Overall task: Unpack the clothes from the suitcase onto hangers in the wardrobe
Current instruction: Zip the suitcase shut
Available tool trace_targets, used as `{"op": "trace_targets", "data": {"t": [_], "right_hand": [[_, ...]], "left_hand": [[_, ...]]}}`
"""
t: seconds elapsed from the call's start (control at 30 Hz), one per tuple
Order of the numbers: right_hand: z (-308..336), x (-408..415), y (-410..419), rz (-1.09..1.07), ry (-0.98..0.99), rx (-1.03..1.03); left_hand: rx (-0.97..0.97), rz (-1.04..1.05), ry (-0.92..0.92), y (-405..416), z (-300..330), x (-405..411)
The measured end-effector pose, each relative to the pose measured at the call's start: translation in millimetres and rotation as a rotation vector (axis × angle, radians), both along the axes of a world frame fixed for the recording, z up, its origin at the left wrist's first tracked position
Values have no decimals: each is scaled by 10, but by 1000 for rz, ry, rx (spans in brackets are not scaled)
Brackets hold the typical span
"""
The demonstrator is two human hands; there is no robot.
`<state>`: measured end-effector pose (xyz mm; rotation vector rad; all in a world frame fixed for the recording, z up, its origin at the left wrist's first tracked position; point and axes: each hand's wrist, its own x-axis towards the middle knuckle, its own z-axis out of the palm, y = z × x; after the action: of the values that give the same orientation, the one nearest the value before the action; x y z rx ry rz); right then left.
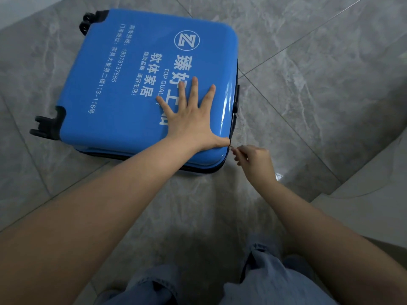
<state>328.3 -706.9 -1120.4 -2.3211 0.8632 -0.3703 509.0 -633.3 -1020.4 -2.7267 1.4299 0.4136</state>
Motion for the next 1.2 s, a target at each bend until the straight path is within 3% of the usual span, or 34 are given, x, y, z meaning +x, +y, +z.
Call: {"op": "trace_targets", "data": {"t": [0.13, 0.37, 0.97, 1.03, 1.2], "right_hand": [[34, 121, 86, 68, 111, -62], [138, 107, 126, 183, 197, -147], [16, 844, 101, 175, 251, -101], [-28, 857, 139, 118, 194, 92], [-217, 947, 150, -266, 169, 939]], "left_hand": [[41, 61, -35, -11, 14, -129], [31, -12, -107, 348, -62, -63], [81, -171, -169, 1254, -9, 557], [72, -178, -161, 1277, -20, 576], [59, -184, -167, 1314, -48, 561]]}}
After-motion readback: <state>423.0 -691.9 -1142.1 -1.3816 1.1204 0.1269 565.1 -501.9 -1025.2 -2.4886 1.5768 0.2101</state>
